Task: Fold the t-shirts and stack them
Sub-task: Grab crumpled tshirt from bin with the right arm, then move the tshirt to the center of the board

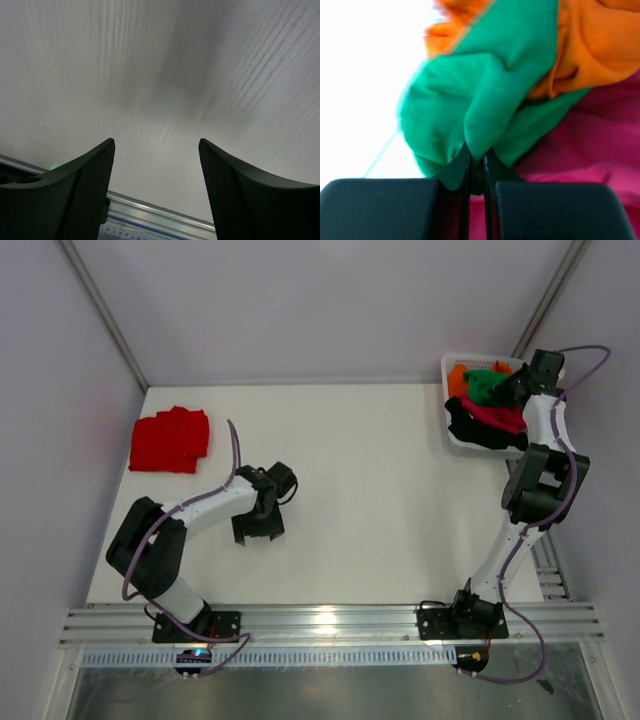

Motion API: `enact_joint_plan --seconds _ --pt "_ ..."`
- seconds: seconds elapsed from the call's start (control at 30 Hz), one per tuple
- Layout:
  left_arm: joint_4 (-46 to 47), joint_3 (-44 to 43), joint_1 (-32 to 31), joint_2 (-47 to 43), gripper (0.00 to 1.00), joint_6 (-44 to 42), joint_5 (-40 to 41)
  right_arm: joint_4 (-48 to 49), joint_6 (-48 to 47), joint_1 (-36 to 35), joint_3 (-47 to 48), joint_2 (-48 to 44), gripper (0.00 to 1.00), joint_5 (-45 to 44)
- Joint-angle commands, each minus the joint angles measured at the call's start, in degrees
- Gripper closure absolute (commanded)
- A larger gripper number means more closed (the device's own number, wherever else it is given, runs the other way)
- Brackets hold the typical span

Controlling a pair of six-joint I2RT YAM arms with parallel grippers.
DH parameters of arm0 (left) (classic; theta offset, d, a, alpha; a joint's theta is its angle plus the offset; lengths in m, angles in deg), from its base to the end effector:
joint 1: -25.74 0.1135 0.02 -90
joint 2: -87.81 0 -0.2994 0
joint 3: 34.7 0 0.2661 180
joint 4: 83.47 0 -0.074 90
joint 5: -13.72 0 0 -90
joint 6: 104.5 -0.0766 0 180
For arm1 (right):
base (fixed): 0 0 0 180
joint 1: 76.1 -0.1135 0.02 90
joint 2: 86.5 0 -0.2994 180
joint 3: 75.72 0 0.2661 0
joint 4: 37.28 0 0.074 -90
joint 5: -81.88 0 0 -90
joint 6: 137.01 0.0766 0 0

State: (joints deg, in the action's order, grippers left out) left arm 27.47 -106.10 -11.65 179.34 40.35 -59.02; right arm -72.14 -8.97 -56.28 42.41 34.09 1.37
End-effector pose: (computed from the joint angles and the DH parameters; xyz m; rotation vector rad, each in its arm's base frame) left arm 0.2362 -0.1519 0.1741 -0.4433 2.8665 0.2904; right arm 0.5284 -0.1770 0.2691 1.0001 1.9993 0.3582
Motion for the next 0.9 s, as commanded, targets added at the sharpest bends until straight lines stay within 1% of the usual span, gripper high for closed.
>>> enact_joint_plan --seconds 0.0,0.13,0.27,0.33,0.37,0.47,0.5,0.6,0.73,0.87 --pt "2.6 -1.4 -0.1 0.9 0.3 -0.9 -1.6 6.4 -5.1 -2.1 0.8 -10.9 0.97 5.9" --pt "4.6 -0.3 -0.1 0.5 0.31 -1.2 -3.7 7.6 -7.2 -3.5 1.0 -17.0 0.97 8.6" --pt "6.5 1.2 -0.1 -0.5 0.33 -1.5 -4.9 8.4 -6.7 -4.3 -0.2 -24.4 0.97 11.2" --pt "7.2 1.9 -0.1 -1.0 0.34 -1.9 -4.9 9.3 -6.0 -5.7 -2.3 -27.2 0.97 12.7" --pt "7.6 2.0 -0.1 -1.1 0.33 -2.4 -3.8 9.3 -6.2 -6.4 -3.0 -29.8 0.97 13.0" --pt "6.4 0.5 -0.1 -0.5 0.34 -4.3 -0.5 7.1 -8.1 -10.2 -4.4 -33.7 0.97 12.9" --pt "5.4 0.0 -0.1 -0.2 0.33 -4.9 1.8 6.0 -8.5 -11.3 -5.1 -36.3 0.97 12.7" --pt "4.4 -2.5 -0.1 0.7 0.33 -7.1 3.3 5.2 -8.5 -15.2 -6.2 -41.2 0.97 12.7" --pt "6.1 -3.8 -0.1 1.1 0.33 -8.2 0.3 2.5 -8.3 -19.7 -3.8 -45.4 0.97 13.9" --pt "8.7 -2.8 -0.1 1.8 0.33 -7.7 -3.5 0.2 -6.8 -19.8 -0.2 -48.9 0.97 15.0"
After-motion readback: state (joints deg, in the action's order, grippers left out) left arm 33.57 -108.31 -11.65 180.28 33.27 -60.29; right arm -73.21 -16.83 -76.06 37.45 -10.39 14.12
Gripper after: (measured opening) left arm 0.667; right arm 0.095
